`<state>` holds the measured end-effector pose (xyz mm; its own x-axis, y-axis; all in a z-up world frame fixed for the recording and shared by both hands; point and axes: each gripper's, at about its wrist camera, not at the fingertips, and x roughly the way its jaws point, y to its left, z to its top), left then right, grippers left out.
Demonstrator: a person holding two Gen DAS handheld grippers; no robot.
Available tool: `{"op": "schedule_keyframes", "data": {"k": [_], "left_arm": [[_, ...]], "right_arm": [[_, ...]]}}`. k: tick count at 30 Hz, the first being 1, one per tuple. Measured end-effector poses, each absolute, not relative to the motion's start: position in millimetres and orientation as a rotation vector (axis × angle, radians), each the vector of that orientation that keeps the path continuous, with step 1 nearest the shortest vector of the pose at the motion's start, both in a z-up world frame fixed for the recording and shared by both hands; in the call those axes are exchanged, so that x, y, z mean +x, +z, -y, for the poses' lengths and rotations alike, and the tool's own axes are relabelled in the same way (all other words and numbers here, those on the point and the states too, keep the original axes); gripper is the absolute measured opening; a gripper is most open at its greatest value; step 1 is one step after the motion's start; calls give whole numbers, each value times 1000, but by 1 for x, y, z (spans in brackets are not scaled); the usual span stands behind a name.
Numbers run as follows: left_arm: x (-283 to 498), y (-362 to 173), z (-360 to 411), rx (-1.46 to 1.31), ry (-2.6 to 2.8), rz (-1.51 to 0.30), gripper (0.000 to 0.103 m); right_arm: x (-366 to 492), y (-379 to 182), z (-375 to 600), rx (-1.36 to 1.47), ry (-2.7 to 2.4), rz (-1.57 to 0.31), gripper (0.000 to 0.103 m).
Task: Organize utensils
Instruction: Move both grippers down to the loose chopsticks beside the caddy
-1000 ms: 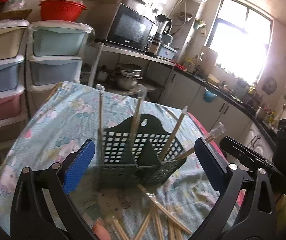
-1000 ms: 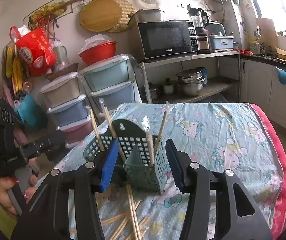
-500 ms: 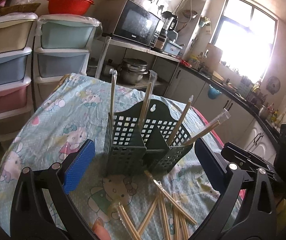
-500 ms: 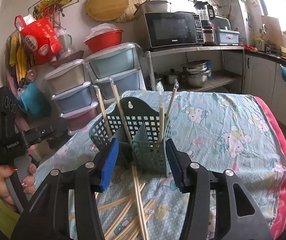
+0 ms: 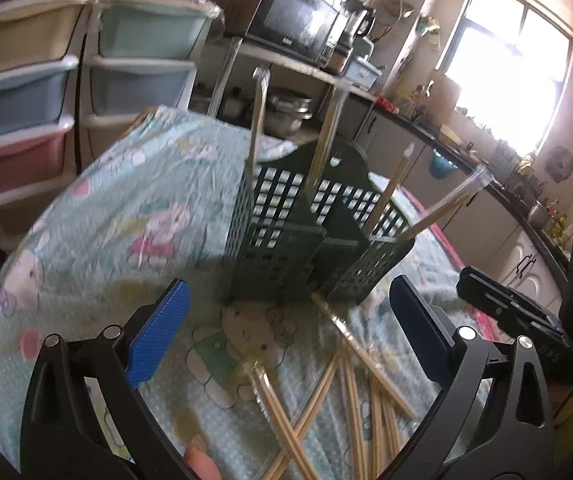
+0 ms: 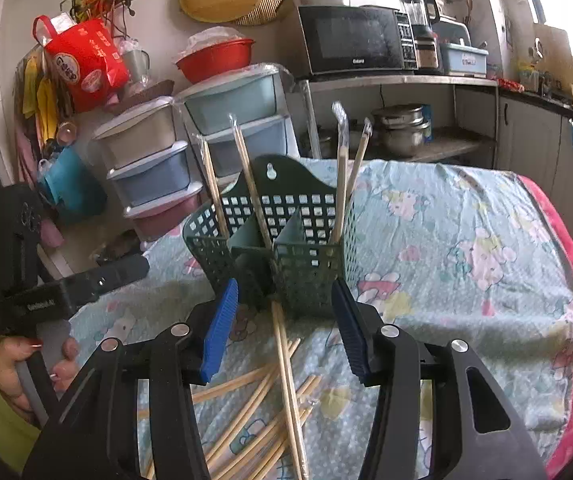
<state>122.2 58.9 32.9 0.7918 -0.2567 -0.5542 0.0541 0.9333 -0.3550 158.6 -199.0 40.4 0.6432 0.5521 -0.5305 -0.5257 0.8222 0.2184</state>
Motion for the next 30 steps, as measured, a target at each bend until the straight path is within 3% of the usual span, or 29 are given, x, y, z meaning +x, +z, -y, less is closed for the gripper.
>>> {"op": "schedule_keyframes", "data": {"k": [4,7,10,11,15,22,28,30], "left_arm": [[122,17,-60,-344,-171,-680,91],[122,5,-59,-351,-178,-719,84],[123,-8,-58,-359,-191,-762,75],[123,-11,-57,-362,-197,-774,67],[124,-27,-57,-384,-213,-838,52],[130,-43,-53,-384,-219,-897,43],[135,-59,-50,-378,-207,-947,29],[137,-61,-51,-370,-196,-952,20]], "right_arm": [[161,31,198,48,614,-643,43],[165,24,196,46,618,-664,41],[170,17,190,36,629,-687,34],[172,15,187,28,634,-699,32],[179,5,175,-6,648,-730,30],[196,-14,149,-82,670,-795,28],[206,-26,135,-125,678,-836,28],[210,-30,132,-137,675,-845,28]]}}
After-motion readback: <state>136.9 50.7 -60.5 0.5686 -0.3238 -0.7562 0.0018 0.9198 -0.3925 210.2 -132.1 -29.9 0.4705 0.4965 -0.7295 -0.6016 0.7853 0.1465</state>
